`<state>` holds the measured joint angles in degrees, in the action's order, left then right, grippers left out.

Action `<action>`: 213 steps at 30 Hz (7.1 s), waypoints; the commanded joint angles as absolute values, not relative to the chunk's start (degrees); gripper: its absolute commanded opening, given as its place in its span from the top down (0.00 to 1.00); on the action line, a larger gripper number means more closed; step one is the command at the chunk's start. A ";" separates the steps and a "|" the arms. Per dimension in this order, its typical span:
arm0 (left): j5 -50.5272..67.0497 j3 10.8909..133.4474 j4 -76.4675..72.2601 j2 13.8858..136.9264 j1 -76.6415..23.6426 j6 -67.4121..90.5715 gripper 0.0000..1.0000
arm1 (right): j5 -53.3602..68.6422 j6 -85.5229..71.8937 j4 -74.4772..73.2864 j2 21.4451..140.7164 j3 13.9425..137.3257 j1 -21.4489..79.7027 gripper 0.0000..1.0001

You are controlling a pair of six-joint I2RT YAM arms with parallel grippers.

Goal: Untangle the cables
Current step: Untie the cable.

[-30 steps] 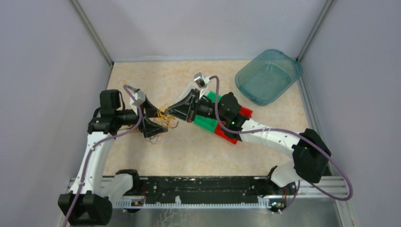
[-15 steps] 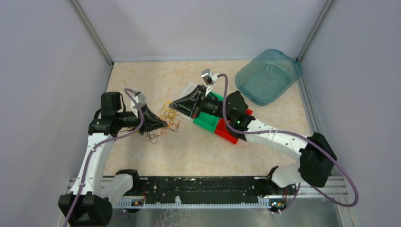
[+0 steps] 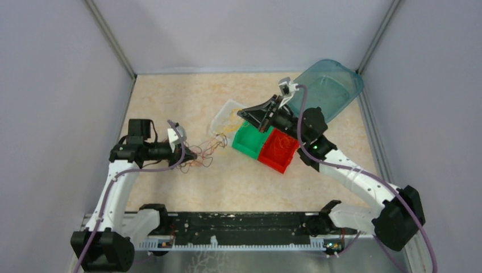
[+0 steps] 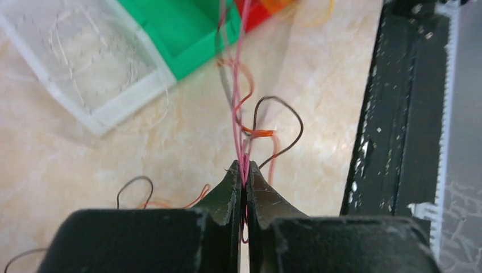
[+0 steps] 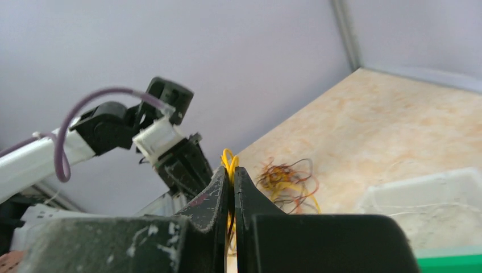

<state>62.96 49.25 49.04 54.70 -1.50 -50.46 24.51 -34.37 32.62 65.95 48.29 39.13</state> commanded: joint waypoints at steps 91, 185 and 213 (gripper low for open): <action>79.32 57.94 38.53 55.93 -2.71 -26.47 0.21 | 33.10 -45.83 37.97 83.45 63.38 50.85 0.95; 50.01 77.99 39.81 61.69 -7.08 -33.66 0.97 | 24.40 -47.79 40.63 48.76 32.46 5.81 1.00; 66.15 91.84 24.00 64.27 -7.05 -0.39 0.98 | 19.76 -22.20 27.39 58.49 46.45 34.27 0.24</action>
